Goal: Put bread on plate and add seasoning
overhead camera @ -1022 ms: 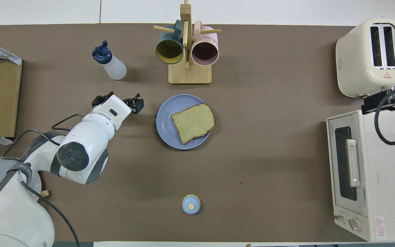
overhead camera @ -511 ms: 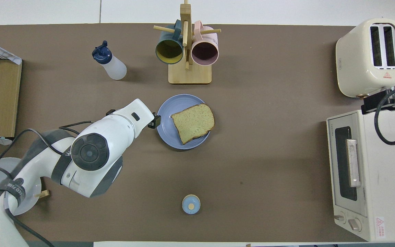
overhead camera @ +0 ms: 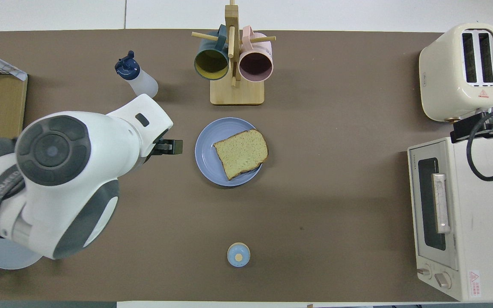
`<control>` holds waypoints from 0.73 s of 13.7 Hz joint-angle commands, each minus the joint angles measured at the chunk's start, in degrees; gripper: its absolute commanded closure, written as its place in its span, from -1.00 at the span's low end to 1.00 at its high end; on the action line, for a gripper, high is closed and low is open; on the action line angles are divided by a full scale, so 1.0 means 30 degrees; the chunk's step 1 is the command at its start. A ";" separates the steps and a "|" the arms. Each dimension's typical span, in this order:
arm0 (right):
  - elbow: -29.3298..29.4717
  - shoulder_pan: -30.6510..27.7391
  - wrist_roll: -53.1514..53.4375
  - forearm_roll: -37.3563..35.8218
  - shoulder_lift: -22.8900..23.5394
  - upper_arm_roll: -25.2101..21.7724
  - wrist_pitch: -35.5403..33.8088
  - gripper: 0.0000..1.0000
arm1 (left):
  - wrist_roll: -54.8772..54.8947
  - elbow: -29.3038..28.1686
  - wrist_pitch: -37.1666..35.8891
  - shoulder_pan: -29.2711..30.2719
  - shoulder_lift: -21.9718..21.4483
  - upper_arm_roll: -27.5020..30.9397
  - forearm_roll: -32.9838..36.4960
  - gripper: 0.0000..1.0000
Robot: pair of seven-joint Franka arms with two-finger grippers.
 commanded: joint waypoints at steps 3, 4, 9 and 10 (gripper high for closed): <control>-0.0513 0.0099 -0.0473 -0.0043 -0.0401 0.0174 0.0142 -1.00 | 0.0773 0.2814 -0.3363 0.2104 -0.0069 0.0170 -0.0368 -1.00; -0.0513 0.0070 -0.0473 -0.0043 -0.0401 0.0174 0.0142 -1.00 | 0.1210 0.3137 -0.3597 0.2544 -0.0068 0.0199 -0.0368 -1.00; -0.0513 0.0069 -0.0473 -0.0043 -0.0371 0.0174 0.0142 -1.00 | 0.5836 0.3960 -0.4975 0.6143 -0.0127 -0.0005 -0.0397 -1.00; -0.0513 0.0069 -0.0473 -0.0043 -0.0371 0.0145 0.0142 -1.00 | 0.6511 0.4164 -0.5093 0.6877 -0.0098 -0.0267 -0.0513 -1.00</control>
